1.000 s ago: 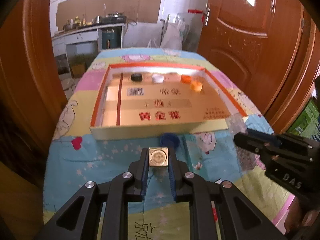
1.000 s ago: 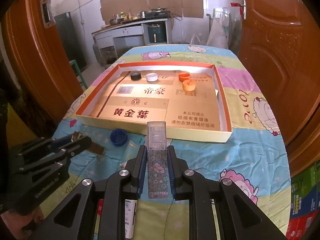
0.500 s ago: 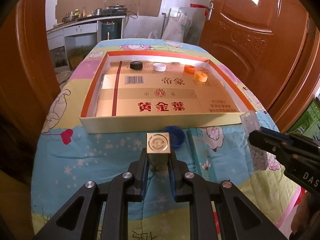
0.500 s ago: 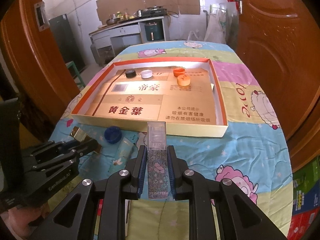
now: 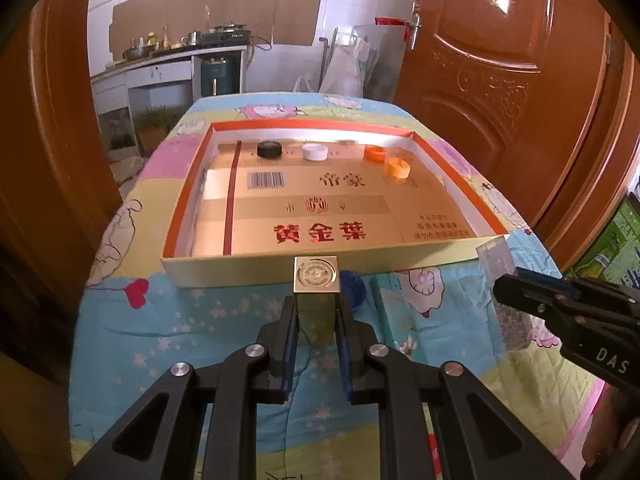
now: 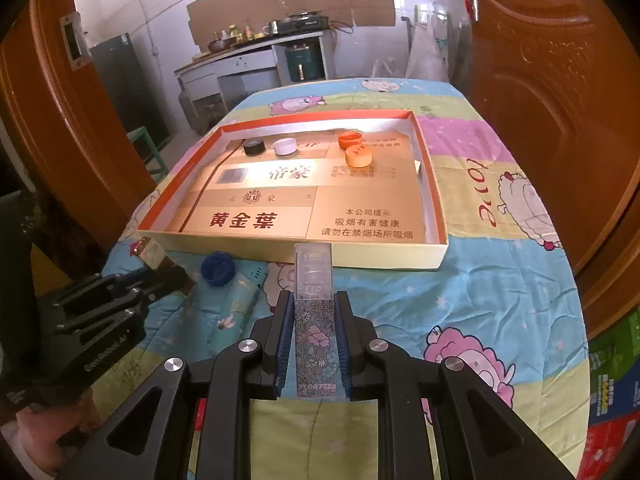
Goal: Organize rigid objects
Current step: 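Lift and carry the lip gloss tube and gold lipstick over the tray box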
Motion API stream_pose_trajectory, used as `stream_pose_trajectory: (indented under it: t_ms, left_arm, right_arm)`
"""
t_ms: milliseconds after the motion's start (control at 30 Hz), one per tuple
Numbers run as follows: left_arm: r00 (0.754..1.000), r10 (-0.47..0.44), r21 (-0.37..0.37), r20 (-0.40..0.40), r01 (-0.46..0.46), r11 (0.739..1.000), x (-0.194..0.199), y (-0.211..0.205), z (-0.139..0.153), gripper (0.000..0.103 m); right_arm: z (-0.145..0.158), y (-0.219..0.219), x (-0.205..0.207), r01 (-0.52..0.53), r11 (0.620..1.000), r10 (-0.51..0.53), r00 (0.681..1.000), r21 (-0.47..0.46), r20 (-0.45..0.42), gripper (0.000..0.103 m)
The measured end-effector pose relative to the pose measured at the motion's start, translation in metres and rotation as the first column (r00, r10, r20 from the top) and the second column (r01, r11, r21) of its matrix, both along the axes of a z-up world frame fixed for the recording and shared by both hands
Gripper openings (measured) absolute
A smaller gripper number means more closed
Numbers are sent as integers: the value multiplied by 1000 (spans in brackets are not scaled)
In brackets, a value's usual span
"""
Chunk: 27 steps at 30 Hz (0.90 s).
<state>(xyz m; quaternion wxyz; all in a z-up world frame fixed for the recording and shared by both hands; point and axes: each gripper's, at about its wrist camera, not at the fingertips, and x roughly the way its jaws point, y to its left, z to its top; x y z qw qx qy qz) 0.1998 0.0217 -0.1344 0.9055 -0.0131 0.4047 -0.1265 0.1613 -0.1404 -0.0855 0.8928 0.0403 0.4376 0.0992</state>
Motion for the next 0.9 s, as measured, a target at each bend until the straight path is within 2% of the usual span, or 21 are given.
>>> stream_pose_trajectory:
  t_ms: [233, 467, 900]
  left_arm:
    - [999, 6, 4, 41, -6, 1000, -4, 2, 19, 18]
    - [996, -1, 19, 88, -1, 1000, -1, 0, 45, 18]
    - [993, -3, -6, 119, 4, 1000, 31, 3, 70, 18]
  right_arm:
    - [2, -3, 1, -4, 1000, 4, 1000, 4, 9, 21]
    - [19, -6, 8, -11, 1000, 11, 999, 0, 53, 21]
    - [49, -8, 39, -29, 1000, 30, 993, -12, 112, 21]
